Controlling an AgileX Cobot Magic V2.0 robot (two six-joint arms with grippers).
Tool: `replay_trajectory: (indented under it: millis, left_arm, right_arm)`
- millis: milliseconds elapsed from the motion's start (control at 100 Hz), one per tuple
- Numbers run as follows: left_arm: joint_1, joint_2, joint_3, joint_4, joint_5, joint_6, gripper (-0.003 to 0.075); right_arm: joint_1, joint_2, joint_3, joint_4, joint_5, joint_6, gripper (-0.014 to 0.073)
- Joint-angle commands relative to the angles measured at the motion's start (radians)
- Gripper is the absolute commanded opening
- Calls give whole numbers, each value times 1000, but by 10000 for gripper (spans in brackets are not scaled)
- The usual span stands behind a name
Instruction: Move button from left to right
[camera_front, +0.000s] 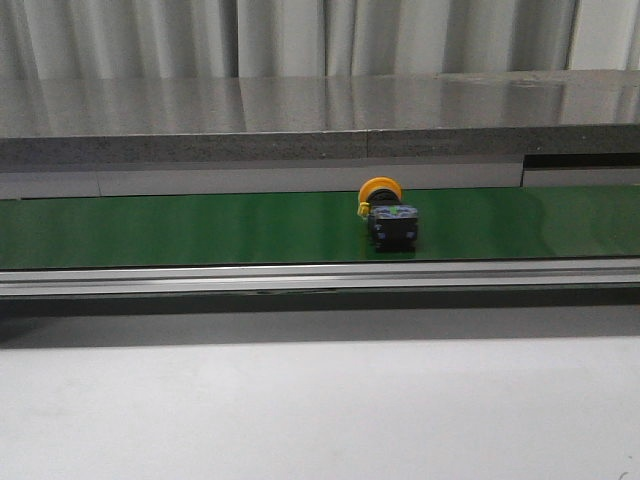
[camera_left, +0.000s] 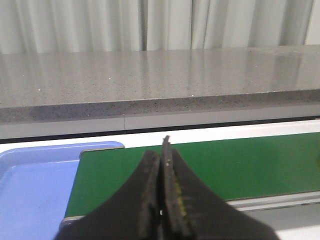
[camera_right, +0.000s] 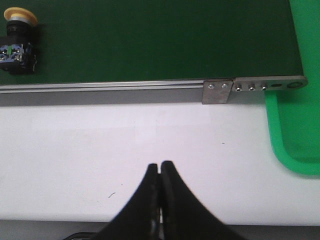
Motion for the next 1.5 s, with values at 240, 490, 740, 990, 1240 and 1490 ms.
replay_trajectory:
  millis: [240, 490, 740, 990, 1240, 1490]
  left_arm:
    - [-8, 10, -25, -15, -72, -4, -20]
    - [-8, 10, -25, -15, -72, -4, -20]
    - [-8, 10, -25, -15, -72, -4, -20]
    - [-8, 10, -25, -15, -72, -4, -20]
    - [-8, 10, -25, -15, -72, -4, -20]
    - [-8, 10, -25, -15, -72, -4, -20]
  right_arm:
    - [-7, 1, -36, 15, -2, -4, 215]
    - [-7, 1, -36, 28, 7, -5, 645]
    - [-7, 82, -73, 109, -10, -112, 645]
    - [-7, 257, -164, 162, -71, -162, 645]
    - [-6, 438, -256, 165, -146, -221, 645]
    - [-6, 599, -321, 151, -247, -249, 645]
